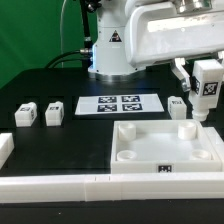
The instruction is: Assemble one leg
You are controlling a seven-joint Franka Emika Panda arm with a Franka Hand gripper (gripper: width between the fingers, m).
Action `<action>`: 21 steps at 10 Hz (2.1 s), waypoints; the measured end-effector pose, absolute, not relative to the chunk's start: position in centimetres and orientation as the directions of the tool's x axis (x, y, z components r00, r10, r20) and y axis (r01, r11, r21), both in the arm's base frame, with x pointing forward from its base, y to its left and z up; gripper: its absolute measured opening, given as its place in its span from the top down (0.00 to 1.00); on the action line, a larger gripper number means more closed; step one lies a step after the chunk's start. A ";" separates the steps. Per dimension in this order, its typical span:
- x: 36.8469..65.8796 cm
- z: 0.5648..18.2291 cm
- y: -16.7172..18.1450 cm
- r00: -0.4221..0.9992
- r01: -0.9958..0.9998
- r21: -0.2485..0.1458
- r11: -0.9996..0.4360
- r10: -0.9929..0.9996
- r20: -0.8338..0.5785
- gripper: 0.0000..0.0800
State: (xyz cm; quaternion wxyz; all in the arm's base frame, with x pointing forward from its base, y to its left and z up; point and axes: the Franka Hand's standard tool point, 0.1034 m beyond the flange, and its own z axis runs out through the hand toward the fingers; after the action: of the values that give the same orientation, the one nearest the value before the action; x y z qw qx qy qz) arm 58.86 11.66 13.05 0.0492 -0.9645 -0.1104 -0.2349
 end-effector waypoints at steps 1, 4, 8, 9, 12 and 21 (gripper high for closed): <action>59.1 13.1 11.6 0.864 0.244 -0.039 -0.969 0.199 0.463 0.64; 59.5 12.4 11.5 0.860 0.261 -0.032 -0.965 0.217 0.462 0.64; 59.7 10.9 10.4 0.828 0.286 0.003 -0.958 0.249 0.503 0.64; 59.7 10.8 10.3 0.822 0.285 0.007 -0.959 0.248 0.513 0.64; 59.7 10.5 10.0 0.815 0.275 0.009 -0.961 0.238 0.529 0.64; 58.9 7.4 12.1 0.807 0.287 -0.006 -0.958 0.238 0.541 0.64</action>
Offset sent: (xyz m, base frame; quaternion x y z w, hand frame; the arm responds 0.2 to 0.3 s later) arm 0.0135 0.0037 -0.0069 0.0168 0.0049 -0.0236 0.9996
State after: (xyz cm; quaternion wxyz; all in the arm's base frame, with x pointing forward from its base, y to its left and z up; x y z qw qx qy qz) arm 58.94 12.13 7.36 0.0440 -0.9494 -0.1383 -0.2785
